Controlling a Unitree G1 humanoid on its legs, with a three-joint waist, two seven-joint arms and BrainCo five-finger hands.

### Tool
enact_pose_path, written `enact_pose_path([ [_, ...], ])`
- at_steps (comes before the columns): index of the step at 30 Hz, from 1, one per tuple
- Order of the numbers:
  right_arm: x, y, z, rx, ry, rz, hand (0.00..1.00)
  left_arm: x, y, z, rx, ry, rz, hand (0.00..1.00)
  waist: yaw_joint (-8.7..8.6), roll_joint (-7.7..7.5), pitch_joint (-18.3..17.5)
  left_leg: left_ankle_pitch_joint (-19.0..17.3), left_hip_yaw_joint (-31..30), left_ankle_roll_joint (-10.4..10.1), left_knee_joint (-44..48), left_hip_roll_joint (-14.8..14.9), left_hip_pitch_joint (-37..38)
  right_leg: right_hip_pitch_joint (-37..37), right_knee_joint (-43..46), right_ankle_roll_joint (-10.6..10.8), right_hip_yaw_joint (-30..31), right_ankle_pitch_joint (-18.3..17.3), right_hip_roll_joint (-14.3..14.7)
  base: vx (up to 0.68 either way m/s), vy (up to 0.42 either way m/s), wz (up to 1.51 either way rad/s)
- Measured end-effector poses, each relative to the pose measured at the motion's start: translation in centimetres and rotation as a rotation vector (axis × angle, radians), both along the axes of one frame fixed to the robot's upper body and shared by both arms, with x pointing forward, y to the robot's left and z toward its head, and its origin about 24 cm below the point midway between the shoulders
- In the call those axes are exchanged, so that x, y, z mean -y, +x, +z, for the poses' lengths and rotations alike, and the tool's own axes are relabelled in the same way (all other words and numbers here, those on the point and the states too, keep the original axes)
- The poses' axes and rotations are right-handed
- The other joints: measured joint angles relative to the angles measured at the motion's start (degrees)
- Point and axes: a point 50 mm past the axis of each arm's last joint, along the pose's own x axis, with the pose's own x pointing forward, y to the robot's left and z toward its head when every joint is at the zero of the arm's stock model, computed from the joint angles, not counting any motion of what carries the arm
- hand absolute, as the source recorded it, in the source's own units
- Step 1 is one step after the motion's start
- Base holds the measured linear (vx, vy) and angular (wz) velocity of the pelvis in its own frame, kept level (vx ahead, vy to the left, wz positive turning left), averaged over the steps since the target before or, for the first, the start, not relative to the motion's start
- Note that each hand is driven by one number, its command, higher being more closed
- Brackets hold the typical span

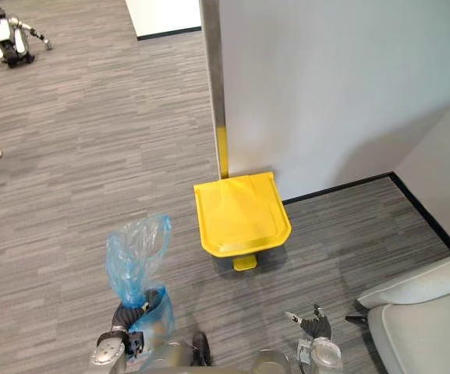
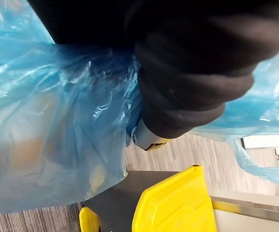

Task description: Gather rubbish on tea table into small bin, then transfer packed bag to large trash can.

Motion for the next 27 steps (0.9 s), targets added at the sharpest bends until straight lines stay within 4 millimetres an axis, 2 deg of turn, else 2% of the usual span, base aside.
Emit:
enact_pose_path([
  [1,-0.3,-0.2,-0.2,-0.006,0.011,-0.001,0.00,-0.4,0.0,0.1,0.000,0.014,-0.008,1.00,0.03,0.12,-0.1,0.0,-0.2,0.5,0.0,-0.2,1.0,-1.9,5.2,0.5,0.5,1.2,-0.3,0.25,0.138,0.05],
  [3,-0.8,-0.3,-0.3,-0.011,0.024,0.004,0.00,-0.9,0.2,0.3,0.003,0.036,-0.019,1.00,-0.47,-0.10,0.0,-1.0,-1.8,1.1,-0.1,0.3,2.8,-3.8,11.4,-1.3,0.2,2.3,0.2,0.21,0.050,0.25],
  [4,-0.9,-0.3,-0.4,-0.016,0.025,0.011,0.00,-1.0,0.2,0.3,0.003,0.039,-0.023,1.00,-0.95,-0.20,-0.1,-1.3,-2.5,1.1,0.0,0.5,3.2,-4.0,11.5,-1.9,0.2,1.1,0.9,0.24,-0.023,0.51],
  [5,-1.2,-0.1,-0.3,-0.013,0.024,0.030,0.00,-1.4,0.5,0.5,0.009,0.054,-0.026,1.00,-1.41,-0.49,-0.2,-1.5,-3.5,1.1,-0.1,1.2,3.9,-5.7,10.6,-3.1,0.2,-1.6,3.1,0.24,-0.050,0.46],
  [6,-1.1,-0.1,-0.3,-0.013,0.024,0.030,0.00,-1.5,0.7,0.6,0.013,0.058,-0.027,1.00,-1.53,-0.53,-0.2,-1.5,-3.9,1.0,-0.2,1.6,4.1,-6.7,9.9,-3.8,0.2,-2.1,3.9,0.24,-0.087,0.48],
  [7,-1.1,-0.1,-0.3,-0.014,0.021,0.029,0.00,-1.4,1.0,0.7,0.021,0.056,-0.029,1.00,-1.54,-0.54,-0.2,-1.5,-5.0,0.9,-0.2,2.5,4.8,-8.5,6.9,-4.4,0.1,-2.3,6.2,0.29,-0.144,0.42],
  [8,-1.0,-0.2,-0.3,-0.014,0.020,0.028,0.00,-1.4,1.1,0.7,0.023,0.055,-0.034,1.00,-1.58,-1.09,-0.5,-1.4,-5.8,0.2,-0.1,2.4,5.5,-8.9,-0.7,-6.0,0.0,0.4,7.6,0.29,-0.140,0.42],
  [9,-1.0,-0.5,-0.4,-0.020,0.021,0.026,0.00,-1.4,1.1,0.7,0.025,0.056,-0.037,1.00,-1.53,-2.17,-0.9,-1.6,-6.4,-0.5,-0.1,1.4,6.0,-8.3,-5.4,-6.9,-0.3,5.6,7.6,0.33,-0.131,0.49],
  [10,-0.3,-0.8,-0.5,-0.036,0.004,0.023,0.00,-0.7,1.0,0.3,0.008,0.032,-0.029,1.00,-1.58,-1.48,-1.1,-2.8,-8.1,-2.3,-0.2,1.8,7.6,-7.3,-5.1,-8.4,-1.2,7.5,7.8,0.30,-0.084,0.37],
  [11,0.2,-1.1,-0.5,-0.049,-0.008,0.019,0.00,-0.1,0.8,0.1,0.007,0.015,-0.029,1.00,-1.51,-0.02,-1.9,-2.8,-8.8,-2.4,-0.5,2.9,7.7,-6.1,-6.9,-8.8,-1.8,7.7,8.8,0.29,-0.084,0.24],
  [13,0.5,-1.0,-0.4,-0.043,-0.013,0.012,0.00,0.1,0.9,0.1,0.010,0.007,-0.028,1.00,-1.61,1.55,-2.1,-2.3,-9.7,-3.3,-1.6,4.2,7.8,-4.5,-10.1,-9.0,-3.2,7.8,9.5,0.18,-0.100,0.17],
  [15,0.5,-1.6,-0.6,-0.054,0.000,-0.017,0.00,0.2,1.2,0.3,0.020,0.004,-0.032,1.00,-2.37,2.01,-1.8,-2.0,-10.4,-3.9,-0.4,5.0,7.7,-1.8,-12.7,-9.2,-5.1,8.0,9.9,0.13,-0.092,0.50],
  [18,0.3,-2.4,-0.9,-0.065,0.019,-0.052,0.00,0.4,1.4,0.4,0.031,0.000,-0.033,1.00,-1.47,0.97,-1.1,-2.6,-9.7,-5.7,14.0,6.9,2.7,4.0,-17.1,-9.9,-6.5,8.7,9.9,0.09,-0.036,0.26],
  [19,0.4,-2.4,-0.9,-0.060,0.024,-0.063,0.00,0.6,1.3,0.4,0.029,-0.007,-0.030,1.00,-1.20,0.93,-1.1,-2.9,-8.7,-5.5,15.9,8.0,1.7,5.1,-18.2,-9.8,-6.5,9.0,10.0,0.06,0.019,0.01],
  [21,0.6,-2.2,-0.8,-0.050,0.023,-0.075,0.00,0.9,1.3,0.3,0.028,-0.019,-0.029,1.00,-1.37,1.56,-1.3,-1.8,-8.6,-6.0,10.7,8.6,1.8,5.1,-18.7,-9.1,-6.8,9.4,10.1,0.03,0.061,0.05],
  [24,0.5,-2.1,-0.8,-0.043,0.033,-0.094,0.00,0.8,1.6,0.4,0.035,-0.013,-0.032,1.00,-1.30,1.90,-1.6,-1.6,-8.5,-5.7,2.1,7.2,4.5,4.4,-22.2,-7.9,-6.3,11.8,10.1,0.01,0.126,0.02],
  [27,0.8,-2.5,-0.8,-0.048,0.035,-0.124,0.00,0.6,1.0,0.1,0.012,-0.006,-0.030,1.00,-1.48,1.57,-1.7,1.2,-7.9,-4.7,-3.0,5.1,6.6,5.2,-24.6,-7.2,-5.9,13.7,9.0,-0.04,0.087,-0.02],
])
